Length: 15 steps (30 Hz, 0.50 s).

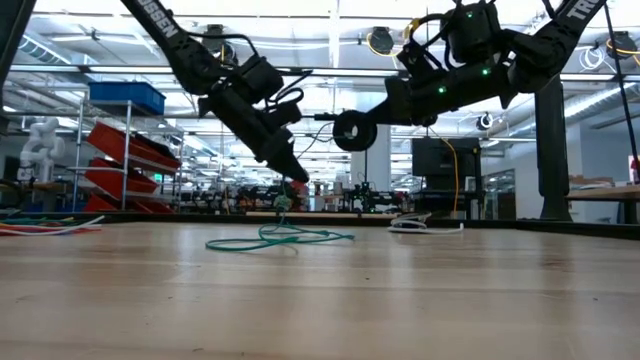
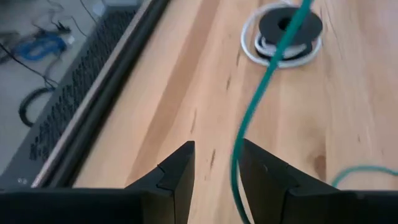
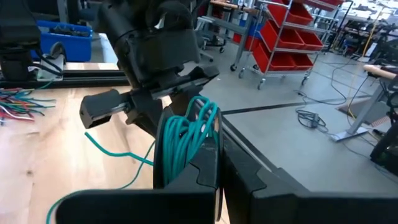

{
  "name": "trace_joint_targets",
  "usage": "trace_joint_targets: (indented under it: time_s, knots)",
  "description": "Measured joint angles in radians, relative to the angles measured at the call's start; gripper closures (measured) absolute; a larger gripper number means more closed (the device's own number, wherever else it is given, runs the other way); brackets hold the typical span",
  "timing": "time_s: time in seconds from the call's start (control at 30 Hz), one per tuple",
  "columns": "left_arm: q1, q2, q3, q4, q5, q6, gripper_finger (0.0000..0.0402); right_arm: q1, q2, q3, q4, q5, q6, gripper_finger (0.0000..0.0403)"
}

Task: Coil cords
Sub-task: Coil the green wire onto the spool

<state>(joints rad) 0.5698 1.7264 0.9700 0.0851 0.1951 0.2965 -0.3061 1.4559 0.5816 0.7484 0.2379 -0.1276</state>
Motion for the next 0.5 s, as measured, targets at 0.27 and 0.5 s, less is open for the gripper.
trace_joint_targets:
  time_s: [0.27,0.5]
  knots:
    - [0.006,-0.013,-0.145,0.258,0.000,-0.086,0.0272,-0.017,0.000,0.000,-0.023,0.002,0.000,0.0403]
    - [0.006,-0.034,-0.268,0.445,-0.064,-0.157,0.0272,-0.031,0.000,0.000,-0.013,0.000,0.000,0.0403]
